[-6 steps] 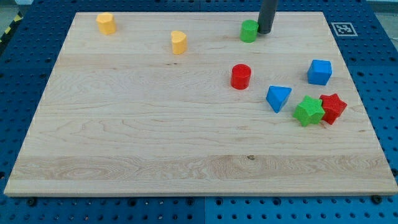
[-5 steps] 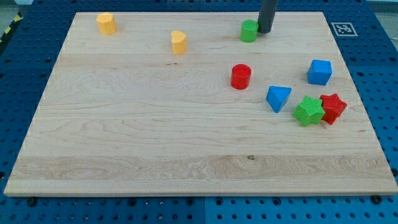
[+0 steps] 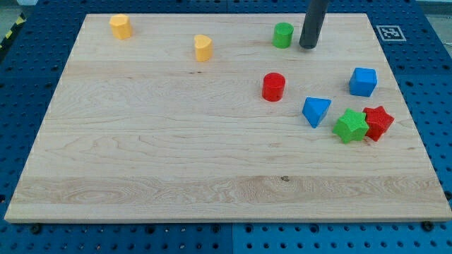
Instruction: Move the green circle vertically to the top side of the red circle
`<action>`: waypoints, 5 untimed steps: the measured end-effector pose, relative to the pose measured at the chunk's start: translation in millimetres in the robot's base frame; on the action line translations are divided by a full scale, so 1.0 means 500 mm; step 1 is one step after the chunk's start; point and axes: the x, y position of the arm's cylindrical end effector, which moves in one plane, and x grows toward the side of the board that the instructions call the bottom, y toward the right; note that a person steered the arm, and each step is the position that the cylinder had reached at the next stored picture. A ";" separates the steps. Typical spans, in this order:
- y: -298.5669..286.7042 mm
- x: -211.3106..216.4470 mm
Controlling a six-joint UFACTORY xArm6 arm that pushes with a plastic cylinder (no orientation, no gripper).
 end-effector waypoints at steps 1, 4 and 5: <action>-0.030 -0.002; -0.062 -0.053; -0.064 -0.065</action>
